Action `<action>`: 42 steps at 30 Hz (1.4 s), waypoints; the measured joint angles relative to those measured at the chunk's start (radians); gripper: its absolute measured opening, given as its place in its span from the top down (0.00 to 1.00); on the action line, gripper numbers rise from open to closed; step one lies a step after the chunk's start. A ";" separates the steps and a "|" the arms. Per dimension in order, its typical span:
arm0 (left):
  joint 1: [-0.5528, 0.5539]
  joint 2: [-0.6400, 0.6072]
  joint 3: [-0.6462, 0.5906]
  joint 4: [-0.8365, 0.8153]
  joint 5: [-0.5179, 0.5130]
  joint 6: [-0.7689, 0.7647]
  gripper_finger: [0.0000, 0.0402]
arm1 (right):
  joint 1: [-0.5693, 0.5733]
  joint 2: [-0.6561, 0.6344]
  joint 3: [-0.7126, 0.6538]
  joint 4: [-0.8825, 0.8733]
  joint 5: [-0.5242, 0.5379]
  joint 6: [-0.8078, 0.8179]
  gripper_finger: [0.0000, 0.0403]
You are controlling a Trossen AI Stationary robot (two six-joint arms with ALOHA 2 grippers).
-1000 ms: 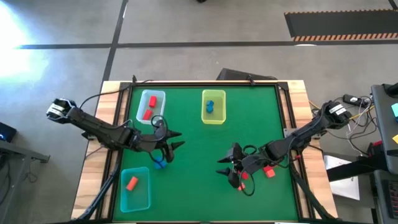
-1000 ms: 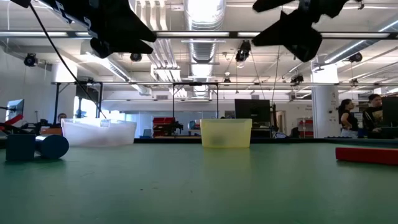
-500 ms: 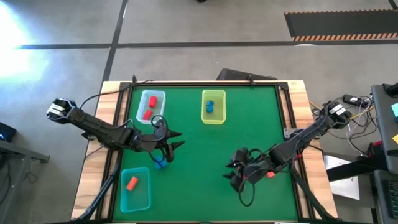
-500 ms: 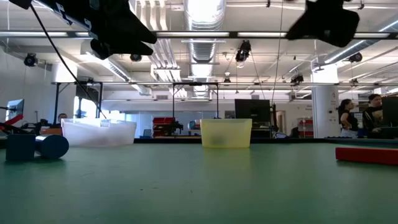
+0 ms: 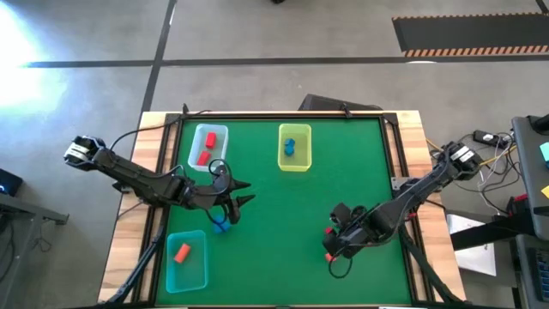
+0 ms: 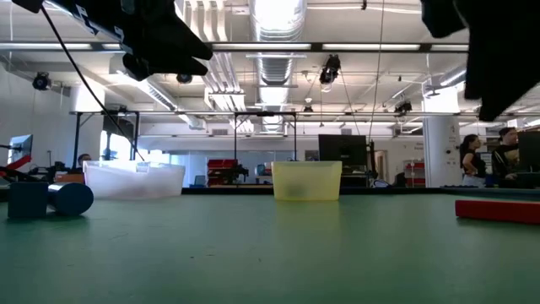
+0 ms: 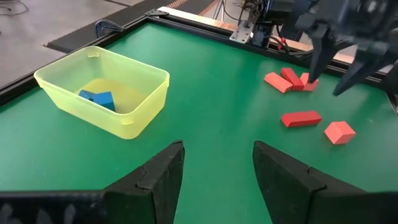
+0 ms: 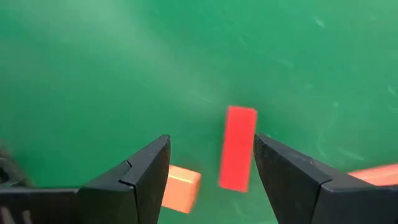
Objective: Sort & place blocks by color
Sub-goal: Put the red block into the white bin
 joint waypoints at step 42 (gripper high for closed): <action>0.001 0.001 -0.001 0.000 0.000 0.009 0.56 | -0.050 0.335 0.022 0.035 -0.002 -0.056 0.60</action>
